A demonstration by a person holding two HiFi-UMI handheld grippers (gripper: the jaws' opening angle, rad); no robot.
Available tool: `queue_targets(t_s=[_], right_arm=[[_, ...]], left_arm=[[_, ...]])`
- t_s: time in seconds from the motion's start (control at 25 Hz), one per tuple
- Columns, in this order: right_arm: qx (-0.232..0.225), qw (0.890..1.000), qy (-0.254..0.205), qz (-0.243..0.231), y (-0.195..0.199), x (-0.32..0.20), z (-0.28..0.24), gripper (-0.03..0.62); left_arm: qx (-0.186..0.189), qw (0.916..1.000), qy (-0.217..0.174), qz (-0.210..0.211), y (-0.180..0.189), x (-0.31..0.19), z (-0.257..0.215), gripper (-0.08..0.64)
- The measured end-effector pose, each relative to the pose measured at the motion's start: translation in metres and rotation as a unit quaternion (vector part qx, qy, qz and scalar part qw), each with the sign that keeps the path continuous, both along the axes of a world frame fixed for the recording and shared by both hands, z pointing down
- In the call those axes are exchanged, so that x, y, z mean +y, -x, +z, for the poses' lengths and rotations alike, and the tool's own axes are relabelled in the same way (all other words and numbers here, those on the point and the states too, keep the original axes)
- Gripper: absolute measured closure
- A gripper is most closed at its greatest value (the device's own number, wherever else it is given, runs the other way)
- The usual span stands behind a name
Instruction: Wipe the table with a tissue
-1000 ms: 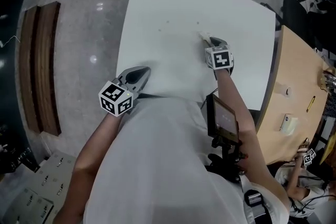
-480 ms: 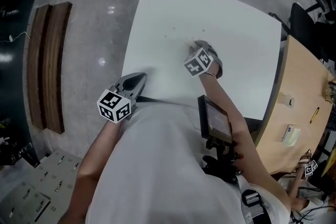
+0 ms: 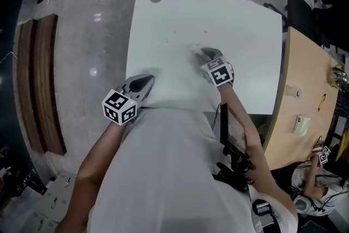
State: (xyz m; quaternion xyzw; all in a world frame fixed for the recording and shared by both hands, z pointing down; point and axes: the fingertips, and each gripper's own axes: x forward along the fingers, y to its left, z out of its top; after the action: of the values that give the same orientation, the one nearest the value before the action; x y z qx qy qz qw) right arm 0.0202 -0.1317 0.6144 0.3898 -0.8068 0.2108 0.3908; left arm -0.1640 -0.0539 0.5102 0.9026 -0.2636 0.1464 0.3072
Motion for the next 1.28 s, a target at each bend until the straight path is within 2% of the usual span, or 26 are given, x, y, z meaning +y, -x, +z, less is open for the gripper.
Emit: queue_targets(t_s=[0.08, 0.2, 0.28, 0.4, 0.64, 0.84, 1.16, 1.28], right_arm=[[-0.012, 0.996, -0.015, 0.089, -0.039, -0.017, -0.005, 0.486], [-0.014, 0.981, -0.020, 0.193, -0.092, -0.036, -0.007, 0.486], [-0.010, 0.972, -0.019, 0.236, -0.117, -0.047, -0.005, 0.486], [-0.003, 0.965, -0.021, 0.261, -0.132, -0.061, -0.004, 0.486], [0.066, 0.976, -0.002, 0.206, -0.127, -0.078, 0.017, 0.486], [0.135, 0.978, 0.017, 0.161, -0.120, -0.077, 0.019, 0.488], [0.190, 0.977, 0.024, 0.090, -0.088, -0.084, 0.016, 0.489], [0.189, 0.979, 0.030, 0.075, -0.078, -0.082, 0.016, 0.489]], left_arm=[[0.005, 1.0000, 0.001, 0.008, 0.003, -0.005, 0.000, 0.552], [0.007, 0.9999, 0.005, 0.010, 0.013, -0.011, 0.003, 0.552], [0.003, 0.9999, 0.007, 0.008, 0.019, -0.013, 0.004, 0.552], [-0.005, 0.9999, 0.011, 0.002, 0.030, -0.015, 0.006, 0.552], [-0.011, 0.9997, 0.012, -0.017, 0.042, -0.022, 0.006, 0.552], [-0.007, 0.9996, 0.019, -0.018, 0.041, -0.018, 0.009, 0.552], [-0.007, 0.9994, 0.025, -0.022, 0.047, -0.020, 0.012, 0.552], [-0.005, 0.9994, 0.025, -0.024, 0.049, -0.020, 0.012, 0.552]])
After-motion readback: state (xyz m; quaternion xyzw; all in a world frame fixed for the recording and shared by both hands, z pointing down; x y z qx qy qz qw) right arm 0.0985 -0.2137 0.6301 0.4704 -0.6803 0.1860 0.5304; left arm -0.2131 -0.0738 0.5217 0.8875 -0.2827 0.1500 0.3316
